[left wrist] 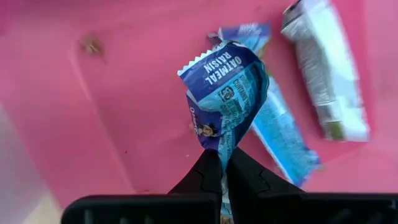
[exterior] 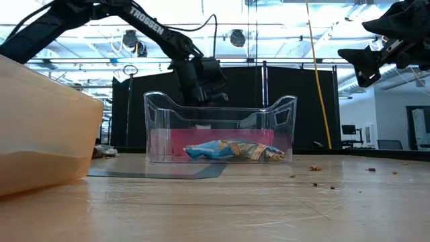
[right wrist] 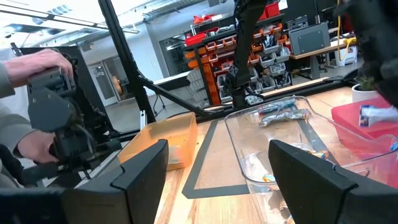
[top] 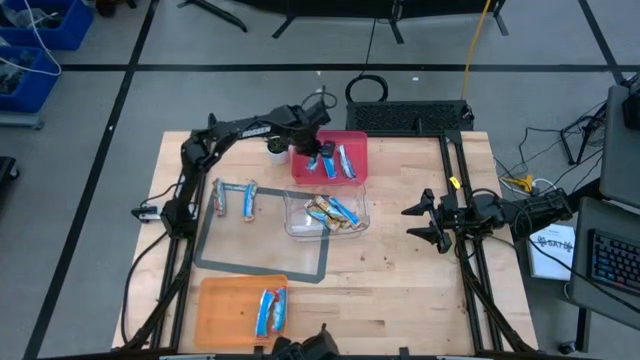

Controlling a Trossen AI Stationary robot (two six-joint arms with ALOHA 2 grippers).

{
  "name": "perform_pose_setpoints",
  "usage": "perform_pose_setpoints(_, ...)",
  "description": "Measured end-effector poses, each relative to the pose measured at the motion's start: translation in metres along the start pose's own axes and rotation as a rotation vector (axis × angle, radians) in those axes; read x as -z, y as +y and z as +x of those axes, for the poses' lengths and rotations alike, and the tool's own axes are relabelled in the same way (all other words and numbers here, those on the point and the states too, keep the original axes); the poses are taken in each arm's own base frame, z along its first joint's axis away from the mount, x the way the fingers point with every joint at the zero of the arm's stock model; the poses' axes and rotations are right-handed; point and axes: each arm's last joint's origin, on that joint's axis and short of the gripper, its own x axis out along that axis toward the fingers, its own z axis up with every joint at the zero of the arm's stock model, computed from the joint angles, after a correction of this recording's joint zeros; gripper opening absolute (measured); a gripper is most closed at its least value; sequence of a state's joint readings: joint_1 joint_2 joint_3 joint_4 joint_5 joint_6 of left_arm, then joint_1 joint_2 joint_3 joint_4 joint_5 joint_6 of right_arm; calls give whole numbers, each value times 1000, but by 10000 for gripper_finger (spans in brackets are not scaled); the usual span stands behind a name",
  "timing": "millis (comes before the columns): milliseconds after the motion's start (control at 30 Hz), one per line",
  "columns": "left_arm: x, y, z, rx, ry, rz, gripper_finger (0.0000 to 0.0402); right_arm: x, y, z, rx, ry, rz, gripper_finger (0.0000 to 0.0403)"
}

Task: Pick and place Granola Bars by type
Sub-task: Put the blue granola bar into the red bin, then put the yellow granola bar into the transparent bin

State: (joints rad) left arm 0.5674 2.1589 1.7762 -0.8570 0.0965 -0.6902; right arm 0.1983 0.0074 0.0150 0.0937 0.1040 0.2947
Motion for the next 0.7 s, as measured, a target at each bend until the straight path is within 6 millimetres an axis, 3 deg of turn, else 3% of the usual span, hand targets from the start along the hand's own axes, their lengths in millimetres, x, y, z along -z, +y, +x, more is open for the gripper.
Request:
perform_pose_setpoints(233, 4, -2, 15, -30, 16, 5, 12, 0, 0, 0, 0, 1, 0, 267)
perform_pose_setpoints(700, 1, -7, 15, 47, 8, 43, 126, 0, 0, 0, 0, 1, 0, 267)
